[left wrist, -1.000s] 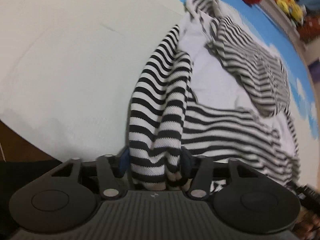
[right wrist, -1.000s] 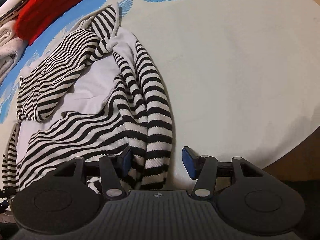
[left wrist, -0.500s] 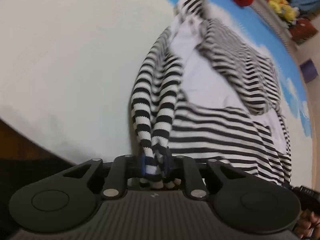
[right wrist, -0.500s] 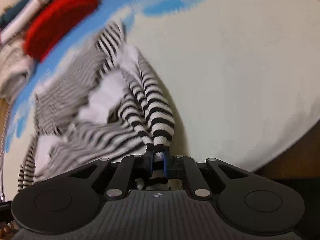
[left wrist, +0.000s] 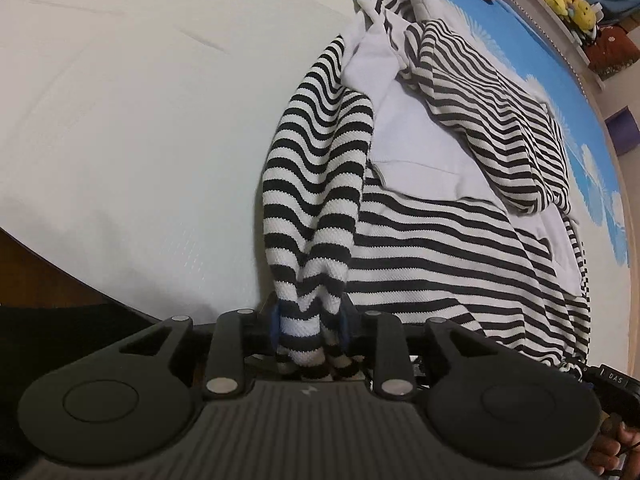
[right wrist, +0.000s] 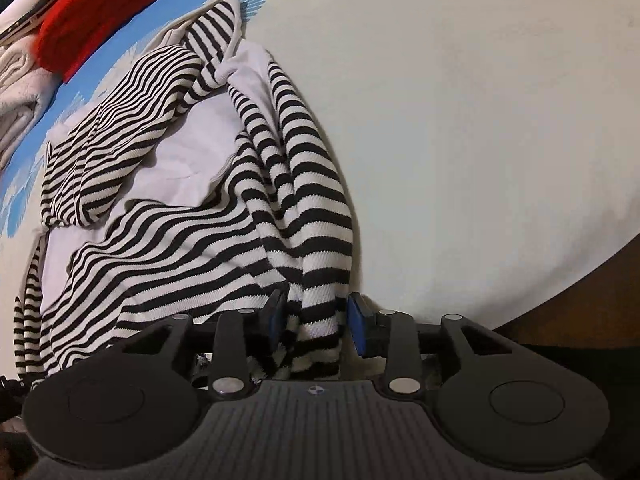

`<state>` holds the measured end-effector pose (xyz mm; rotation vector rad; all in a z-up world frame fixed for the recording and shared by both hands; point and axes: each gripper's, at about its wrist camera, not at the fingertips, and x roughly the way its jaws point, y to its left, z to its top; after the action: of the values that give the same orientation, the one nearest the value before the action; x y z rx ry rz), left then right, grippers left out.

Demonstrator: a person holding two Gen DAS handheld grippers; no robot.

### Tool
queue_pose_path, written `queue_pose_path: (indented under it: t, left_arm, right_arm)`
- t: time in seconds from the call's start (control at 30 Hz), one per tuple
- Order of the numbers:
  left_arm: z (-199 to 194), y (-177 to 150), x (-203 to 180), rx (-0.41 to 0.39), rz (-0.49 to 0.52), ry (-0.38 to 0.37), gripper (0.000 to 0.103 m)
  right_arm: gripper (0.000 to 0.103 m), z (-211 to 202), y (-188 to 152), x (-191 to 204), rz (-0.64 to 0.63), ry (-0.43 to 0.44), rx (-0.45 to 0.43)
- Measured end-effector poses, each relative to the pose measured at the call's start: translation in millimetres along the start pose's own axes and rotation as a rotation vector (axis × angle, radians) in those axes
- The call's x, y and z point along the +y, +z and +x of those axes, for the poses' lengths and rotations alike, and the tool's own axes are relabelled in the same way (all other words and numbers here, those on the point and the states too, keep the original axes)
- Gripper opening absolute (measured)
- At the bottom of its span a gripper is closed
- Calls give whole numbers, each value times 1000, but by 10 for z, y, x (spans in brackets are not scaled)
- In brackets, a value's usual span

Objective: Fold small clothes

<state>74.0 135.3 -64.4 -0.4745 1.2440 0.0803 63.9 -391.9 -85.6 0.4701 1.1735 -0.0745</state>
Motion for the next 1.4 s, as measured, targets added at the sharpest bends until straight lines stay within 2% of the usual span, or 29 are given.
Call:
queue_pose_path:
  t: [0.03,0.07,0.2,0.37,0.57,0.7,0.83,0.93,1.0,1.13,1.23,1.27,1.3,1.33,1.37,1.4]
  left_arm:
    - [1,-3,-5,-1,4,1,29]
    - [2,-6,-10,-2,9,3,28]
    - [-18,-9,-31,-13,27,-6,11]
    - [-218,18,-172,-67,96,-15,7]
    - [-922,101,-407,-174,233,-90,7]
    - [-1567,-35,-429,-199,305,-187,7]
    - [-1836,-157,-413,-168,346,-236,7]
    - [-1626,-39,-378,-103,320,-245,7]
    - [-1373,154,-410,-72,309,-218,7]
    - [-675,860,-420,-13,206,-218,8]
    - [-251,1427,-361,7,41,-224,13]
    - [-203,1575,-341,-9,10,-205,17]
    - [-210,1685,-332,-35,5,-194,24]
    - [-251,1764,-315,-77,14,-195,30]
    - [-302,1791,-286,-122,29,-211,43]
    - [-340,1787,-235,-157,49,-227,48]
  right_arm:
    - [17,6,-4,8,-4,10,1]
    - [16,7,-6,21,-10,11,-2]
    - [11,-14,-4,32,-19,19,-14]
    - [9,-216,34,37,-6,56,-80]
    - [8,-929,153,87,-32,204,-201]
    - [8,-1549,101,15,-41,259,-224]
    - [8,-1973,-62,-100,-44,302,-220]
    - [8,-1886,-12,-129,-11,301,-178]
    - [8,-1676,127,-121,0,279,-151]
    - [8,-1047,697,16,17,248,-111]
    - [12,-564,1228,122,53,241,-129]
    - [14,-474,1378,144,62,205,-168]
    - [20,-427,1504,157,67,163,-218]
    - [22,-408,1605,165,49,142,-260]
    - [22,-406,1683,165,12,127,-302]
    - [25,-405,1709,137,-14,113,-331]
